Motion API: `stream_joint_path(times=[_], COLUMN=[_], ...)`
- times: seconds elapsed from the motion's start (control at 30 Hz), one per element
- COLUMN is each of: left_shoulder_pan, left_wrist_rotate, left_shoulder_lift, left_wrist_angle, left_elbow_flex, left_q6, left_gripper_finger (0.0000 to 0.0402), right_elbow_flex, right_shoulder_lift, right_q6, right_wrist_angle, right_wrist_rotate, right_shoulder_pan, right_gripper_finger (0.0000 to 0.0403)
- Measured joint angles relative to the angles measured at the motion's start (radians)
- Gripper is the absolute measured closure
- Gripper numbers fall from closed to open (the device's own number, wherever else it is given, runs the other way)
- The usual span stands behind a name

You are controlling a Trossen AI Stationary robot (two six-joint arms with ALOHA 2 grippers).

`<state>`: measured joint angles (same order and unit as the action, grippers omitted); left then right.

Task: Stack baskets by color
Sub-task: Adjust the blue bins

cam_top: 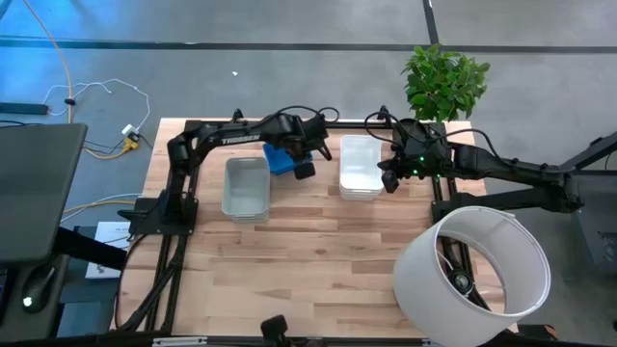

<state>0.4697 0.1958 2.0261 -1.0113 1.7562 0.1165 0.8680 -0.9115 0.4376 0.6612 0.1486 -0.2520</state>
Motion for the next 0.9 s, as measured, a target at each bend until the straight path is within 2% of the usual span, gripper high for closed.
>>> stream_joint_path(times=[0.3,0.9], left_shoulder_pan=[0.048,0.016], left_wrist_rotate=[-0.027,-0.065], left_shoulder_lift=[0.062,0.108], left_wrist_angle=[0.004,0.044], left_elbow_flex=[0.0,0.0], left_q6=[0.008,0.001], left_gripper_finger=[0.0401,0.0401], right_elbow_flex=[0.0,0.0], right_shoulder_lift=[0.0,0.0], right_q6=[0.009,0.007], right_wrist_angle=[-0.014,-0.032], right_wrist_rotate=[0.001,0.003], right_shoulder_pan=[0.0,0.0], right_gripper_finger=[0.0403,0.0403])
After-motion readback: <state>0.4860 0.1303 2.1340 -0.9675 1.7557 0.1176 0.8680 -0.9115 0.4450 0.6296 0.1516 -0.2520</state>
